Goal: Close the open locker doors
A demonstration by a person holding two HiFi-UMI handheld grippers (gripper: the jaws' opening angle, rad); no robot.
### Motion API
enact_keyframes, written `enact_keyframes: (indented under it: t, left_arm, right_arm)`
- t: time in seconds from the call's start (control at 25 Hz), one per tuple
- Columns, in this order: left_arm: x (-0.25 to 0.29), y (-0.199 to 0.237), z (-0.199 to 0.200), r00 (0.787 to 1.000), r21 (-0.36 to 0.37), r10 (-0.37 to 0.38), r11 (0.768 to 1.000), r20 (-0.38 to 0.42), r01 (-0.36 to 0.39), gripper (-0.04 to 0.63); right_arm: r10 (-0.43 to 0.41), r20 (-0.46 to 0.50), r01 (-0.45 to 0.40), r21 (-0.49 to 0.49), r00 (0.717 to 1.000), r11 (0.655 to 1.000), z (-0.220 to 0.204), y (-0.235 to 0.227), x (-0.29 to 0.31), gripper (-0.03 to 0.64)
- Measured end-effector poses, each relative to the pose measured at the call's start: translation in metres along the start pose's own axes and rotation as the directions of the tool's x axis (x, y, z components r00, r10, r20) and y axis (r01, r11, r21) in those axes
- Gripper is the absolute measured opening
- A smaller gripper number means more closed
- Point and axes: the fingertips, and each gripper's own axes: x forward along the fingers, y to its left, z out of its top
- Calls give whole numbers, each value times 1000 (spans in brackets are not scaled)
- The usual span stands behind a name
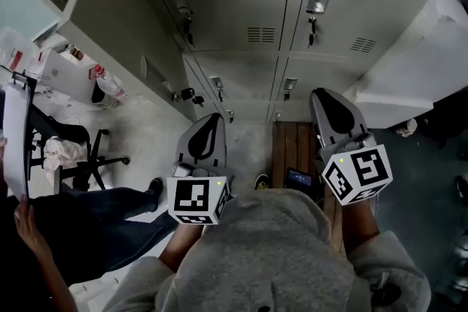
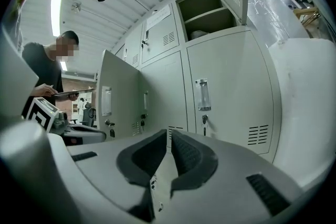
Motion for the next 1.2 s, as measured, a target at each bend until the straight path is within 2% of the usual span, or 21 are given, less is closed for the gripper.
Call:
enact_keyframes:
  t: [0.32, 0.76, 1.0, 1.2]
  left_arm:
    - [-4, -7, -3, 1000, 13, -24, 1000, -18, 25, 9]
    - [-6, -6, -20, 998, 16, -23, 1000, -65, 24, 9]
    - [-5, -2, -15, 999, 3, -16, 1000, -49, 16, 9]
    - [-2, 0, -16, 998, -8, -18, 1000, -56, 18, 9]
  right_arm:
    - [-24, -2, 24, -26, 1000, 999, 3, -9, -15, 46]
    - [-35, -19, 35, 1, 999, 999, -13, -13, -25, 46]
    - [-54, 16, 55, -48, 998, 997, 10, -21, -30, 46]
    - [-94, 103, 106, -115, 990, 988, 67, -49, -46, 48]
